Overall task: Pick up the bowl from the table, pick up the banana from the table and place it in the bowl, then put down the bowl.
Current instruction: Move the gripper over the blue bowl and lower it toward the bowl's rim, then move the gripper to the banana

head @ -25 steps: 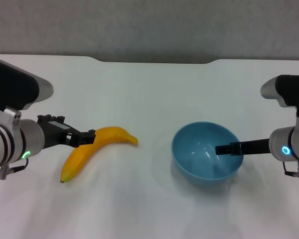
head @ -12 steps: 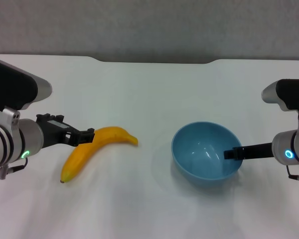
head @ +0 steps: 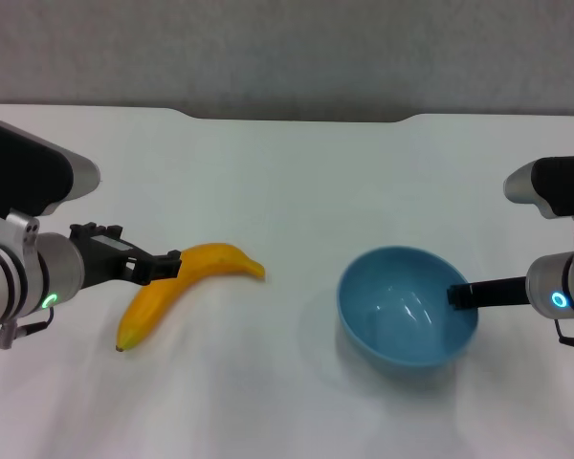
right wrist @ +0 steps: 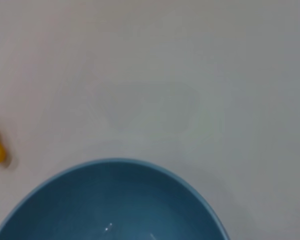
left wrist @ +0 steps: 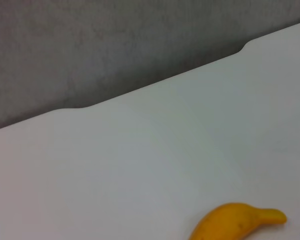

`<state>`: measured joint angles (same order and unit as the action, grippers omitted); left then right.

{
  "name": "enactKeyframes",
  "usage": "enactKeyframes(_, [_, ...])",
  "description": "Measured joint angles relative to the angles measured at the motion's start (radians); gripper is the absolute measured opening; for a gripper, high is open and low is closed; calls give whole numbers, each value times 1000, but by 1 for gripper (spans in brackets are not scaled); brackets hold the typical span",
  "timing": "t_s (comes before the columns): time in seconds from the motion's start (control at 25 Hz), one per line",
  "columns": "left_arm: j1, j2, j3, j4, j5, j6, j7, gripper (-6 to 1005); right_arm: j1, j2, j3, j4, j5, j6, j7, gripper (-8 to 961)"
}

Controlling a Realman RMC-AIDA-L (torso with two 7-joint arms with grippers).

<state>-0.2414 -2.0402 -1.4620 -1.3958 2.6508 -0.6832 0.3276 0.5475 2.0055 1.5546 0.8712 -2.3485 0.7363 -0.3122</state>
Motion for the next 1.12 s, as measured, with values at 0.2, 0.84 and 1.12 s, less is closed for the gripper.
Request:
enactKeyframes(0.2, [0, 0, 0, 16, 0, 4, -2, 907, -10, 0, -2, 1, 0, -17, 0, 43])
enactKeyframes(0.84, [-23, 1, 88, 38, -33, 77, 1, 907, -147, 3, -14, 241, 15, -98, -22, 27])
enactKeyframes(1.12, [-106, 4, 86, 164, -105, 158, 35, 907, -158, 3, -33, 263, 65, -101, -66, 27])
